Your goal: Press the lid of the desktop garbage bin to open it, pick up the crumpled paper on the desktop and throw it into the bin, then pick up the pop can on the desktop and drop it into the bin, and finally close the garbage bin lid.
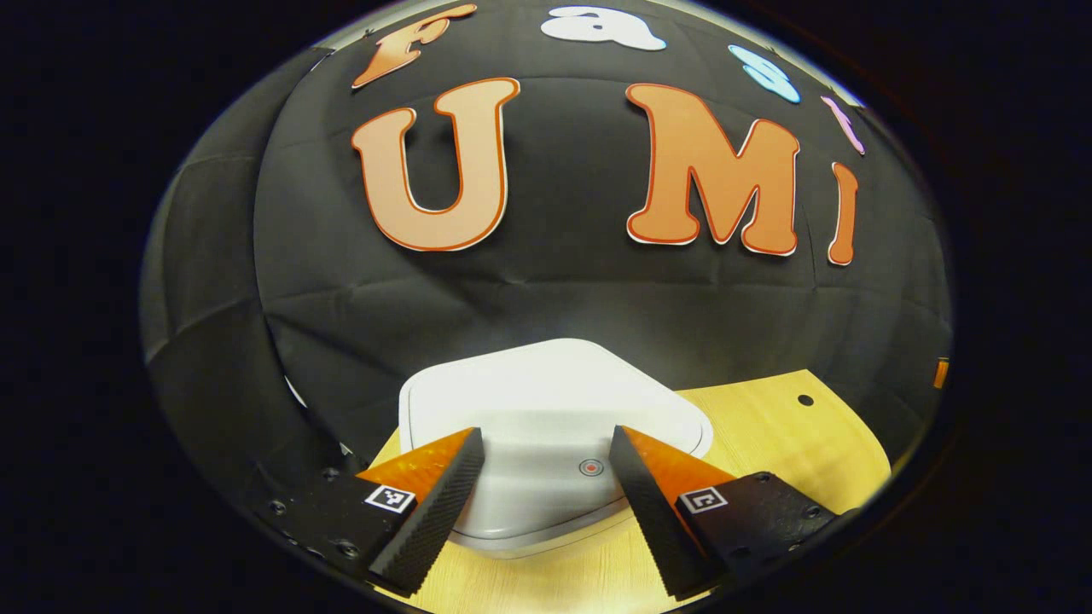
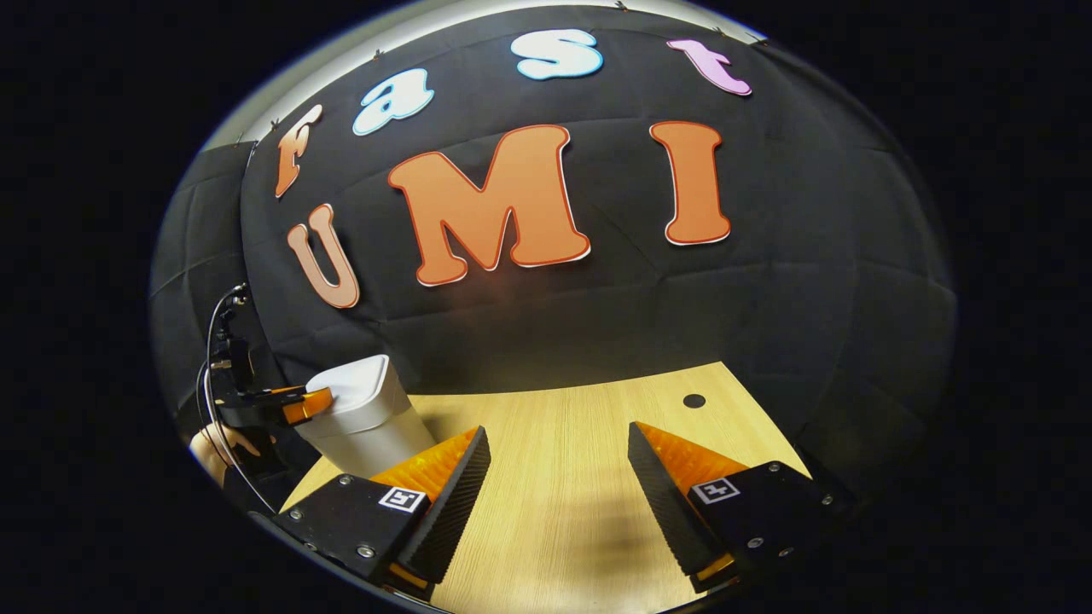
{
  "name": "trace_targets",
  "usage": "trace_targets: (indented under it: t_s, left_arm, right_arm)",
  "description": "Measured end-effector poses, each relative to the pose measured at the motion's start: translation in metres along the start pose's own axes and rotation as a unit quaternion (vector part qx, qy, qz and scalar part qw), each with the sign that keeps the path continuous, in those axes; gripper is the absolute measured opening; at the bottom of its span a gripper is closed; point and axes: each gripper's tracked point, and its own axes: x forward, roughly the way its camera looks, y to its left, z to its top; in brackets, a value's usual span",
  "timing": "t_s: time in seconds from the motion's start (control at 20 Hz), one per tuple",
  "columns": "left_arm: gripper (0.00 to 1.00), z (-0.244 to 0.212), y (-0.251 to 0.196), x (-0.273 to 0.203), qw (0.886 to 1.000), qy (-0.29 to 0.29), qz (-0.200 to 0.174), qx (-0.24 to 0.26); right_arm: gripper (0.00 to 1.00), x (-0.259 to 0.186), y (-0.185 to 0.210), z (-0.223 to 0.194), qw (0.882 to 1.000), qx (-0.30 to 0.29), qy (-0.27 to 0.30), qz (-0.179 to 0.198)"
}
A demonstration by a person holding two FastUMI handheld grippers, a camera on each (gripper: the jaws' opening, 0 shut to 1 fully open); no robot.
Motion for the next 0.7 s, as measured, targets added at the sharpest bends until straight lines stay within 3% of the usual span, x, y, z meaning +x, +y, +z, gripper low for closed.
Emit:
trace_targets:
  t_s: [0.7]
  left_arm:
    - [0.95, 0.019, -0.007, -0.009, 1.000, -0.015, 0.012, -0.005]
  right_arm:
    - [0.97, -0.004, -0.002, 0.019, 1.000, -0.004, -0.023, -0.007]
